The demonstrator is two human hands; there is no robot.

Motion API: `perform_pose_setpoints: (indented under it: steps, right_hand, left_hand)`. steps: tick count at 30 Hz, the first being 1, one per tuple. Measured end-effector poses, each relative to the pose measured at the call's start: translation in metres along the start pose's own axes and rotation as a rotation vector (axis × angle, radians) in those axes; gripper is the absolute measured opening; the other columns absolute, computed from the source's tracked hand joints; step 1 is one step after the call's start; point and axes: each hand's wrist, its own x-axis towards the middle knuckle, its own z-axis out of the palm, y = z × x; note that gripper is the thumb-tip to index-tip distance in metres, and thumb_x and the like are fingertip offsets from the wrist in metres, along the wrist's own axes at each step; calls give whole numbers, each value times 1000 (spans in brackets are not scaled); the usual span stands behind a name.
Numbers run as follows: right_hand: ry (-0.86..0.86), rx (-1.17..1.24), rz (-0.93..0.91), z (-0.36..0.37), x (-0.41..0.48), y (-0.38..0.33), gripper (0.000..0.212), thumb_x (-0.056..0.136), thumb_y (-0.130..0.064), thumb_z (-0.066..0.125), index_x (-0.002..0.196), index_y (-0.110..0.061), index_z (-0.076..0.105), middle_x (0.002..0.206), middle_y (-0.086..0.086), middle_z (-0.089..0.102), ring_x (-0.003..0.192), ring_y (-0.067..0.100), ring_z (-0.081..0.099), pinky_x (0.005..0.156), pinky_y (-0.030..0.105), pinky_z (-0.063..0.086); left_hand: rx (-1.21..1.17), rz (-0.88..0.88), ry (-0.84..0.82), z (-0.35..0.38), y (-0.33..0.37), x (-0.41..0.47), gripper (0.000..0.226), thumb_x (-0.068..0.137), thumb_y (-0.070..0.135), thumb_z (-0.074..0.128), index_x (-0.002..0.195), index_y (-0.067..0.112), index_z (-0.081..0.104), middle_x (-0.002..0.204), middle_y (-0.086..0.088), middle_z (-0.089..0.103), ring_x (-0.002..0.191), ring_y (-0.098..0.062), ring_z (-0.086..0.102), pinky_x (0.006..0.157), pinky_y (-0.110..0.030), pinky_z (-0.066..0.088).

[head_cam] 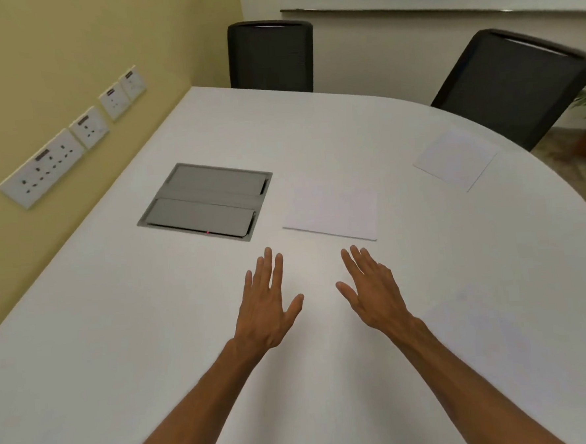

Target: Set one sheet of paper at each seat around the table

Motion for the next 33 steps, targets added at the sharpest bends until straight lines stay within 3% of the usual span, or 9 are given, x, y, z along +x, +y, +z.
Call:
perform_pose_setpoints:
  steps: [7, 12, 16, 20, 24, 27, 29, 33]
  right_hand:
    - [-73, 8, 182, 29, 107, 69, 66, 104, -51, 30, 160, -24, 8, 168, 5, 5, 155, 21, 6, 121, 44, 16]
    - [-101, 131, 417, 50, 157, 107, 65, 102, -44, 43, 156, -15, 23, 161, 13, 26, 147, 30, 26, 115, 47, 27]
    - [-41, 189, 527, 62, 184, 125, 55, 99, -38, 53, 144, -8, 40, 142, 16, 46, 132, 33, 41, 106, 46, 39]
    - [46, 251, 693, 63, 216, 133, 47, 98, -34, 55, 133, -4, 49, 132, 18, 51, 125, 37, 48, 100, 47, 45]
    - [123, 440, 898, 63, 244, 144, 28, 84, -22, 68, 106, -6, 60, 109, 13, 61, 98, 34, 61, 77, 34, 49]
    - [135, 531, 1039, 64, 260, 146, 29, 79, -18, 74, 102, -4, 62, 108, 14, 68, 96, 34, 68, 69, 31, 48]
    - [153, 566, 1093, 64, 265, 147, 26, 77, -15, 76, 95, -6, 59, 107, 15, 70, 92, 33, 70, 66, 30, 48]
    - [204, 651, 1154, 66, 265, 154, 28, 75, -7, 77, 99, -3, 64, 107, 17, 71, 88, 34, 68, 67, 29, 48]
  left_hand:
    - [-159, -125, -112, 41, -39, 132, 89, 100, 57, 44, 161, 17, -7, 170, -7, -13, 158, -26, -5, 128, -44, 3]
    - [-433, -347, -137, 68, -53, 207, 91, 95, 43, 65, 162, 10, 11, 170, -9, 13, 156, -26, 13, 125, -41, 17]
    - [-619, -551, -75, 85, -54, 249, 86, 89, 36, 73, 157, 8, 28, 162, -13, 32, 148, -31, 34, 118, -43, 32]
    - [-496, -663, -72, 94, -61, 284, 77, 86, 31, 74, 148, 2, 38, 150, -19, 43, 139, -38, 42, 107, -47, 42]
    - [-437, -692, -72, 99, -68, 314, 58, 84, 30, 75, 127, -3, 54, 131, -20, 57, 120, -39, 56, 91, -44, 52]
    - [-496, -714, -73, 102, -69, 332, 55, 81, 33, 81, 115, -5, 60, 118, -22, 66, 106, -41, 66, 78, -40, 52]
    - [-505, -729, -86, 104, -67, 340, 51, 79, 31, 84, 109, -5, 62, 111, -23, 69, 99, -41, 69, 76, -41, 55]
    - [-529, -809, -76, 106, -66, 346, 34, 78, 13, 82, 103, -4, 66, 99, -22, 72, 86, -37, 74, 75, -43, 61]
